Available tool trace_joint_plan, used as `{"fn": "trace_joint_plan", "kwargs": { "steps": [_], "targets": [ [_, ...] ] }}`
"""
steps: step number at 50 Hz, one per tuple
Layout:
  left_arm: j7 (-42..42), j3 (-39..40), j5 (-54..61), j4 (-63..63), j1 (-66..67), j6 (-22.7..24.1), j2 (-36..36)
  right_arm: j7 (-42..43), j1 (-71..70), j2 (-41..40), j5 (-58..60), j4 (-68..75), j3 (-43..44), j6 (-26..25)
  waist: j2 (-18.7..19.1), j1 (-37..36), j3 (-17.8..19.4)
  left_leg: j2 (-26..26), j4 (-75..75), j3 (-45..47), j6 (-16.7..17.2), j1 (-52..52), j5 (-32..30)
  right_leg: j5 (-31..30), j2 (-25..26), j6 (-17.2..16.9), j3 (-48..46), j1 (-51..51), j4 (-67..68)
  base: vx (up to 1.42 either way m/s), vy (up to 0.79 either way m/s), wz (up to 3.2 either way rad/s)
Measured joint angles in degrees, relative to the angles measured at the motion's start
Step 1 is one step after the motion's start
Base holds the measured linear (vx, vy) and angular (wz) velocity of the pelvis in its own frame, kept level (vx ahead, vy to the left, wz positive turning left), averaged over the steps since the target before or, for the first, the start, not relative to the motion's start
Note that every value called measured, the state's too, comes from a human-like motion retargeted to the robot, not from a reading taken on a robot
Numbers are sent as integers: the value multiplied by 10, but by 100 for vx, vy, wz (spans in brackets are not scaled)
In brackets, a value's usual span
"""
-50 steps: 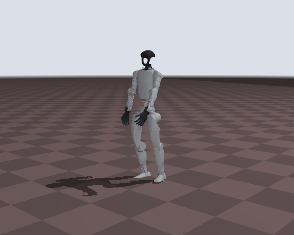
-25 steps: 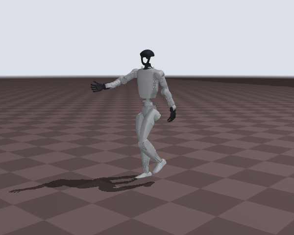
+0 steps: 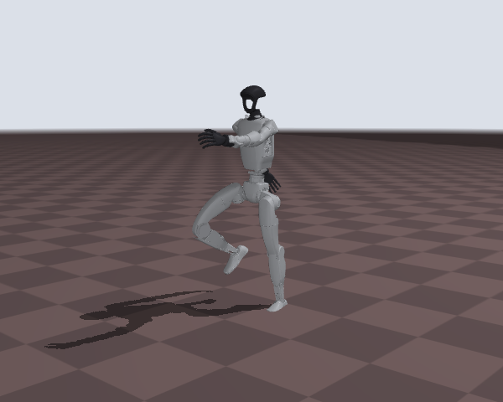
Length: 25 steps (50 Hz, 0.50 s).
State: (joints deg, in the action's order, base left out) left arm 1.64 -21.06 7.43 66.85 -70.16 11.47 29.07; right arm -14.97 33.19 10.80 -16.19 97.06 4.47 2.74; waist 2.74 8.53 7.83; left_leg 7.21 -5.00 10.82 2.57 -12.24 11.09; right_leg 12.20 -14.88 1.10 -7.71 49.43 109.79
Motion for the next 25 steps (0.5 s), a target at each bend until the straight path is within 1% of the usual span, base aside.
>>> {"fn": "trace_joint_plan", "kwargs": {
  "steps": [2, 4, 5, 7, 8, 10, 11, 12, 13, 15, 16, 17, 20, 22, 23, 25],
  "targets": [
    [1, 30, 34, -15, 41, 4, -16, 14, -23, -6, -2, -5, -14, 4, -3, -20, -14, -8, 0, 8, -1, 5, 4, -11, 12, -6, 0, -32, -65, 5, -4, -44],
    [1, 62, 72, -39, 113, 18, -41, 44, -69, -7, -12, -11, -24, 15, -2, -37, -23, -14, 0, 12, -4, 8, 10, -28, 30, -20, -4, -90, -176, 5, -5, -30],
    [0, 77, 91, -53, 157, 27, -56, 65, -98, -5, -19, -13, -25, 22, -1, -44, -25, -16, 0, 13, -7, 6, 12, -41, 39, -29, -7, -128, -248, 7, -6, -20],
    [-12, 94, 116, -53, 255, 38, -92, 112, -173, 4, -35, -16, -16, 35, -5, -59, -25, -29, 0, 15, -12, -1, 15, -76, 47, -42, -19, -236, -453, 10, -8, -22],
    [-20, 99, 122, -38, 303, 38, -110, 136, -217, 9, -43, -17, -9, 39, -10, -70, -23, -38, 0, 19, -15, -9, 16, -77, 49, -47, -27, -304, -572, 13, -11, -44],
    [-44, 104, 111, 32, 390, 28, -143, 175, -315, 19, -56, -18, -2, 49, -25, -102, -16, -59, 5, 35, -20, -23, 17, -24, 56, -63, -38, -444, -805, 12, -16, -88],
    [-61, 101, 85, 86, 431, 23, -155, 184, -369, 22, -58, -19, -7, 54, -38, -129, -13, -70, 24, 50, -30, -21, 18, -12, 56, -75, -30, -496, -899, 7, -21, -146],
    [-80, 96, 53, 141, 473, 17, -165, 191, -423, 24, -61, -20, -14, 58, -52, -156, -10, -81, 51, 65, -41, -14, 19, -12, 53, -87, -20, -542, -985, 2, -25, -183],
    [-102, 85, 10, 197, 517, 8, -174, 191, -477, 26, -68, -24, -29, 58, -68, -186, -6, -90, 97, 83, -52, 3, 20, -35, 44, -99, -5, -575, -1054, -3, -27, -178],
    [-174, 54, -56, 282, 618, -26, -189, 180, -591, 30, -78, -34, -52, 40, -106, -226, -13, -84, 319, 102, -56, 126, 57, -90, 16, -107, 21, -598, -1148, -13, -25, -125],
    [-200, 43, -46, 296, 678, -32, -196, 186, -646, 36, -86, -47, -51, 42, -110, -229, -32, -57, 475, 94, -57, 226, 89, -94, 17, -107, 28, -574, -1148, -17, -16, -47],
    [-220, 36, -32, 305, 738, -34, -202, 194, -700, 44, -96, -63, -48, 48, -114, -233, -45, -31, 619, 89, -59, 315, 121, -95, 16, -109, 34, -556, -1148, -15, -8, -21],
    [-260, 41, 32, 286, 908, -10, -213, 233, -854, 70, -143, -125, -42, 89, -118, -254, -42, 48, 941, 104, -88, 473, 205, -91, 15, -121, 54, -538, -1148, -7, -5, -52],
    [-295, 20, 52, 264, 998, -4, -215, 262, -944, 85, -183, -159, -53, 119, -117, -266, -36, 94, 1084, 103, -107, 542, 227, -92, 20, -113, 65, -531, -1148, -3, -6, -44],
    [-312, 4, 55, 256, 1035, -7, -214, 275, -984, 92, -205, -170, -62, 132, -117, -269, -33, 109, 1136, 97, -115, 572, 231, -93, 23, -106, 67, -529, -1148, -2, -6, -10],
    [-339, -28, 52, 249, 1088, -21, -211, 289, -1051, 105, -247, -181, -82, 147, -121, -267, -30, 118, 1206, 84, -128, 618, 238, -95, 24, -97, 64, -525, -1148, -1, -4, 20]
  ]
}}
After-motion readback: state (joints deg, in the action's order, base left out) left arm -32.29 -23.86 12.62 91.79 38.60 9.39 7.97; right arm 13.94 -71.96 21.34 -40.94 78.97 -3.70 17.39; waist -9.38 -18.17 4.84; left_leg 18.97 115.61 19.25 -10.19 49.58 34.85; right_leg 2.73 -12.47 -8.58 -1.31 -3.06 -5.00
